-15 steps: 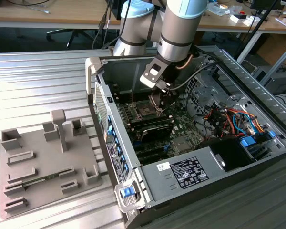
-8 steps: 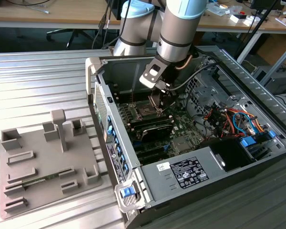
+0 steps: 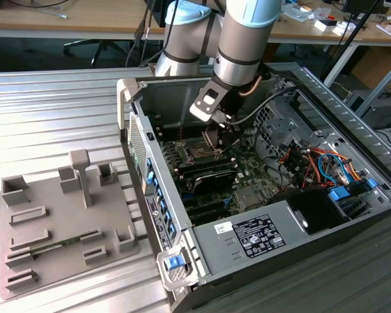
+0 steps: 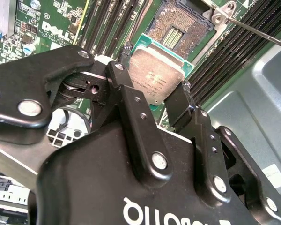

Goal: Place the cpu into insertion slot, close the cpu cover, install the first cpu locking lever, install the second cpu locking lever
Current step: 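Place the cpu into insertion slot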

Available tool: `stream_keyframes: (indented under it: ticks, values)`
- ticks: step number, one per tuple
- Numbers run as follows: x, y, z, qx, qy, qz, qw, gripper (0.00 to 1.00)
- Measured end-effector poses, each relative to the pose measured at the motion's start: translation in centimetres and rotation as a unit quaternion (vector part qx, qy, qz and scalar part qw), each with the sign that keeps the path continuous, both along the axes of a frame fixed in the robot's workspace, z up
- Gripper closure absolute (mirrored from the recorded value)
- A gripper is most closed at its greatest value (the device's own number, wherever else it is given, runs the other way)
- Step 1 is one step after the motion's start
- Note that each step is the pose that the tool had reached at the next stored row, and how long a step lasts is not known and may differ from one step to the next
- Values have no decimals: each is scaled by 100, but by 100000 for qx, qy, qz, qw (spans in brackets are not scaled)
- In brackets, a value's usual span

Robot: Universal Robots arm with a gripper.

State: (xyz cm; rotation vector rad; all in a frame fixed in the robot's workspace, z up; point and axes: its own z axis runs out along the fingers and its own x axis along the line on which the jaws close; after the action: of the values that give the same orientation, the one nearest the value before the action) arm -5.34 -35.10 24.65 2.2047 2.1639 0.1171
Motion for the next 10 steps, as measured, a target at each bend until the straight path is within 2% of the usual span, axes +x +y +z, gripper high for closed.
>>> stream_keyframes:
  ticks: [10]
  values:
    - [-13,0,-21,-2,0,-2,100000,45]
